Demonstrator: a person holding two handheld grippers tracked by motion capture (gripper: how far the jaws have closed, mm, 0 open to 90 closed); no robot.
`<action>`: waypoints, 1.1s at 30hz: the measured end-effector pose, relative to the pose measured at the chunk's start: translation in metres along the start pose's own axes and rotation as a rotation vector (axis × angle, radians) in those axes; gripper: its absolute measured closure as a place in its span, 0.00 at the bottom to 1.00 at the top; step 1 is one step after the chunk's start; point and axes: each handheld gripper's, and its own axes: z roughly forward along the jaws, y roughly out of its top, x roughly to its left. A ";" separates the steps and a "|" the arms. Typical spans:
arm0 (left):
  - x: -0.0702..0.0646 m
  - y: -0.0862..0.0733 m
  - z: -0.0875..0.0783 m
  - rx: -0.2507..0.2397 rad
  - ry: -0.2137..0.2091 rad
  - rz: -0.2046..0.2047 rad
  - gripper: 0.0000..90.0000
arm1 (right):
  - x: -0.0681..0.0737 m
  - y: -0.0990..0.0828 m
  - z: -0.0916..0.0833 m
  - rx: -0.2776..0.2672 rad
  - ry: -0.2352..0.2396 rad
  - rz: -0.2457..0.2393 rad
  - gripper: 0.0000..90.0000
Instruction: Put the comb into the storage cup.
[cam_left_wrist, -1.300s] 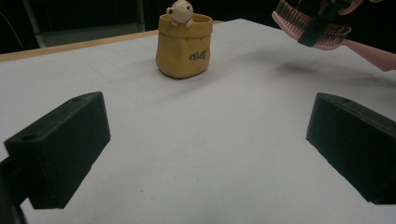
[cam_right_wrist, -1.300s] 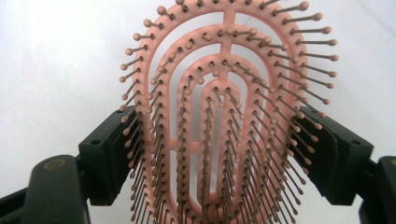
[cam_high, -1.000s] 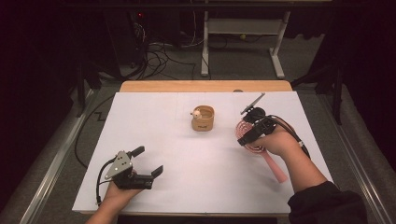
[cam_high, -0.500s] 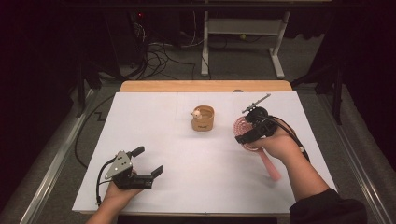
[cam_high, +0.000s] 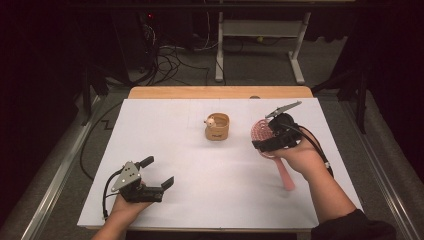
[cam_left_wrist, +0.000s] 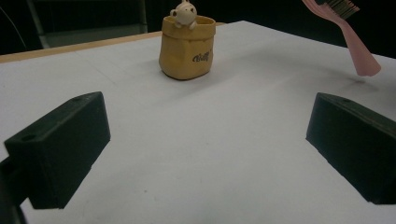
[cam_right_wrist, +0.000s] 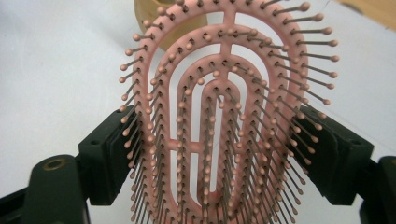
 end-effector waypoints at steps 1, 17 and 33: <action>0.000 0.000 0.000 0.000 0.000 0.000 0.00 | 0.000 0.000 -0.001 -0.009 -0.001 -0.001 0.23; 0.002 0.000 -0.001 -0.006 0.003 -0.009 0.00 | 0.002 -0.008 -0.022 -0.184 -0.029 0.030 0.23; 0.006 0.000 -0.004 -0.021 0.012 -0.026 0.00 | 0.000 -0.028 -0.034 -0.376 -0.076 0.067 0.23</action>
